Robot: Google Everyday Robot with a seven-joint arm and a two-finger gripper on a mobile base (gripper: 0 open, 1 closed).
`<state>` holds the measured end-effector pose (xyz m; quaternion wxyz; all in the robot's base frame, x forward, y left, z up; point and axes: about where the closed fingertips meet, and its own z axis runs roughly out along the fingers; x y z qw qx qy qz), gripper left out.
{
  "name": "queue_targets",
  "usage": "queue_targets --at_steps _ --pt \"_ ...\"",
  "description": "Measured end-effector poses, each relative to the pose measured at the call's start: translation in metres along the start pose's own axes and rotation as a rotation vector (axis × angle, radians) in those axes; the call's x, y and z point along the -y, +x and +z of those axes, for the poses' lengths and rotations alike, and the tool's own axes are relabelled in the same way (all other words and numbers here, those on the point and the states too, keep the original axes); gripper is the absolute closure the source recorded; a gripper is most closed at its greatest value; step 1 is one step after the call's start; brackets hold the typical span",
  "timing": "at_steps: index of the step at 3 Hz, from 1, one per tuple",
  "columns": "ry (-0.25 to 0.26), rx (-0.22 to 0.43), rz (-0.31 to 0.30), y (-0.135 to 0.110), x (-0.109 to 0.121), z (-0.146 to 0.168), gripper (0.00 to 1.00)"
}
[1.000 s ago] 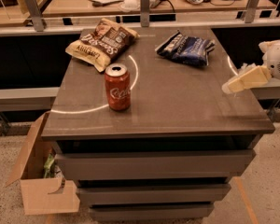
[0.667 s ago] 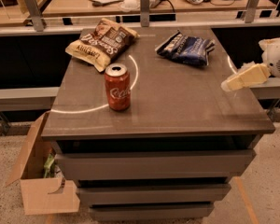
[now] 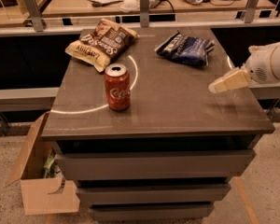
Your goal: Move blue chip bag near coke can
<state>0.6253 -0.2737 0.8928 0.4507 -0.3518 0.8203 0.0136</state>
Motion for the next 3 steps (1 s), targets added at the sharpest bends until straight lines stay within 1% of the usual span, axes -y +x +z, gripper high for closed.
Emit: queue_targets --at_steps 2,3 --pt "0.028 0.057 0.059 -0.002 0.01 0.047 0.0" --pt "0.029 0.092 0.085 -0.008 0.012 0.068 0.0"
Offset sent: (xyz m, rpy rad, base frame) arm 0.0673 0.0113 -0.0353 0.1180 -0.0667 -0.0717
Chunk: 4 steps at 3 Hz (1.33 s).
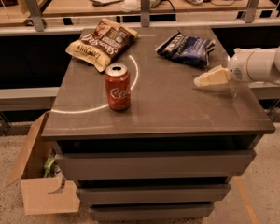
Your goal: Move blue chip bag near coke can
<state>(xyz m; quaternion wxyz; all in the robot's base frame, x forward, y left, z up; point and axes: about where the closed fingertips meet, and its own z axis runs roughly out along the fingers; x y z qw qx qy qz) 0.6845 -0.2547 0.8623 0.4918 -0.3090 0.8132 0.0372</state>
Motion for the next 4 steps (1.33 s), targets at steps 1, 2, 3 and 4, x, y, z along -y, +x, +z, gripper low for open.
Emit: queue_targets --at_steps 1,2,3,4 --pt "0.003 0.028 0.036 -0.007 -0.001 0.018 0.0" --pt "-0.007 0.078 0.072 -0.021 -0.001 0.043 0.0" --pt "-0.007 0.102 0.095 -0.027 0.001 0.057 0.0" --pt "-0.021 0.123 0.111 -0.03 0.001 0.074 0.17"
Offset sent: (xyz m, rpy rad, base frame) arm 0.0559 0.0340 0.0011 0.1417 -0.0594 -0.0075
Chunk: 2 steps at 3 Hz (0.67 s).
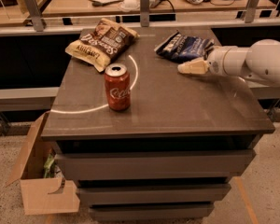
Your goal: Move blue chip bag near coke can
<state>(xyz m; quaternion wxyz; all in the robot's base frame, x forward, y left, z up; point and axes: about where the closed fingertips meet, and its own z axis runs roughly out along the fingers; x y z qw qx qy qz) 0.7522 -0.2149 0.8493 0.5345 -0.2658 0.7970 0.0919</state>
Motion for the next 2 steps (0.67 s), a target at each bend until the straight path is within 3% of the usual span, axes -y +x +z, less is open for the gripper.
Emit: queue_targets --at_steps 1,2 --pt "-0.009 0.01 0.009 0.0 0.003 0.012 0.48" --pt "0.01 0.002 0.011 -0.006 0.006 0.0 0.71"
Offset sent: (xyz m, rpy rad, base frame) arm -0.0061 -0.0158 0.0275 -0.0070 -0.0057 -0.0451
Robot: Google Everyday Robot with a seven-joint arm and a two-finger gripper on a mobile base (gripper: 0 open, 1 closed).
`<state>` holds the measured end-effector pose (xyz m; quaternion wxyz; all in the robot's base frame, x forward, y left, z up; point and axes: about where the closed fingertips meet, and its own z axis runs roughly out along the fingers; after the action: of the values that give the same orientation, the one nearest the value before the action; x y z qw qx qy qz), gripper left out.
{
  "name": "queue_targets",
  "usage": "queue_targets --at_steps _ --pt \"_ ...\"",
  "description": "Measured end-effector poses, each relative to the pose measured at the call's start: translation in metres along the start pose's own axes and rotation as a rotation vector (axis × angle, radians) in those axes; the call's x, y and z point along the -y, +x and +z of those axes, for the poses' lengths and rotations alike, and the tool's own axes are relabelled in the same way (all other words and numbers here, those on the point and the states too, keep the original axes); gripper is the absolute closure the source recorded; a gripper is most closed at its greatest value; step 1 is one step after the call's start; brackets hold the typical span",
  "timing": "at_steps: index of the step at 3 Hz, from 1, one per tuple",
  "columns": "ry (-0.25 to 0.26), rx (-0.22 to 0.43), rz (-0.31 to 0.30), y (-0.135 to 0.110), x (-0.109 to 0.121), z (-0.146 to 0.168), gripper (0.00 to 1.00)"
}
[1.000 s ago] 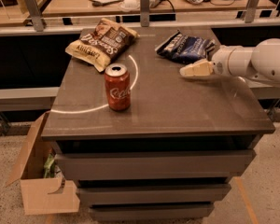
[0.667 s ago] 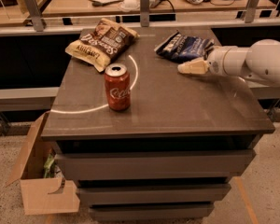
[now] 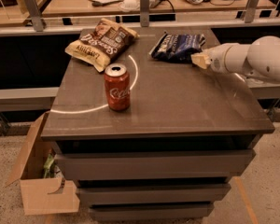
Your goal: Move blue chip bag near coke can
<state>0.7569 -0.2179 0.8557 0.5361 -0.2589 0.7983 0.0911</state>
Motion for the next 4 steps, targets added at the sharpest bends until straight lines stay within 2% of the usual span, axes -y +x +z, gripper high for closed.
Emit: queue_targets --at_steps 1,2,3,4 --pt "-0.015 -0.012 -0.027 -0.021 0.0 -0.028 0.95" --pt "-0.13 -0.091 -0.024 -0.028 -0.016 -0.062 1.0" --pt "-0.289 -0.159 0.036 -0.012 -0.03 -0.075 1.0" --pt "-0.47 -0.187 0.031 0.002 -0.057 -0.082 1.0"
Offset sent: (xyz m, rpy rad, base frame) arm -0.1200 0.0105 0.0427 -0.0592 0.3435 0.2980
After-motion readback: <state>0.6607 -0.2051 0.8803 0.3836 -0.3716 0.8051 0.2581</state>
